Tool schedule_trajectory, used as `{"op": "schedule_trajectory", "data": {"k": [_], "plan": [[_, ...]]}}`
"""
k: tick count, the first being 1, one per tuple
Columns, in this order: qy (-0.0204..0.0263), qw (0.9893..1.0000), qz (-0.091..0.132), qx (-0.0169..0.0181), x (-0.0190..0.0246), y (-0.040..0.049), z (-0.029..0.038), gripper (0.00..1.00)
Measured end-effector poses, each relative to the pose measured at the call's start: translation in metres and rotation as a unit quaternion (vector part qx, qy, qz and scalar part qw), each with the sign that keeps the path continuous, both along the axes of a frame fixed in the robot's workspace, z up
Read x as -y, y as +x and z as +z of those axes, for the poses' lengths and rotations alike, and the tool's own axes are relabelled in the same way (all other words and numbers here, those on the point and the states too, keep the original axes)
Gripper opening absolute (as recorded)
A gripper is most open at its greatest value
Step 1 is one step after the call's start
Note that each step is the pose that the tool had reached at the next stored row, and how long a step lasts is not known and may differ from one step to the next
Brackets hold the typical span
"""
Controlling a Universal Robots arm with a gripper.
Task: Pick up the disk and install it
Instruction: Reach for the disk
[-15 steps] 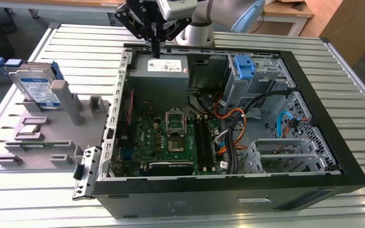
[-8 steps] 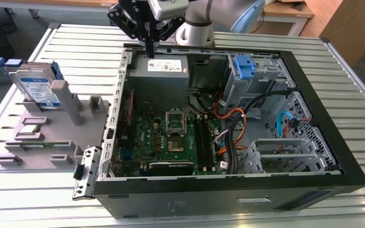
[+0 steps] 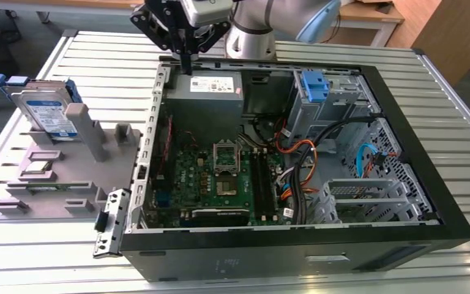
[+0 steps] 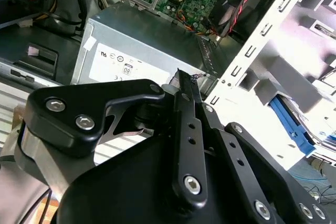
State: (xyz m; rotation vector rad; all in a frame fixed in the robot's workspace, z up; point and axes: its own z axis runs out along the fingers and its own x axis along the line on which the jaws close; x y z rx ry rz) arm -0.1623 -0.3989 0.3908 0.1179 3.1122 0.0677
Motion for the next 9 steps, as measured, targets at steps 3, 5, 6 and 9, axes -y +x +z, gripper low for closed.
{"op": "schedule_trajectory", "data": {"k": [3,5,6,9], "plan": [[0.0,1.0,0.0,0.0,0.0,-0.0027,-0.0002,0.11],[0.0,1.0,0.0,0.0,0.0,-0.0047,-0.0003,0.11],[0.0,1.0,0.0,0.0,0.0,-0.0057,-0.0004,0.11],[0.0,1.0,0.0,0.0,0.0,-0.0087,-0.0005,0.11]]}}
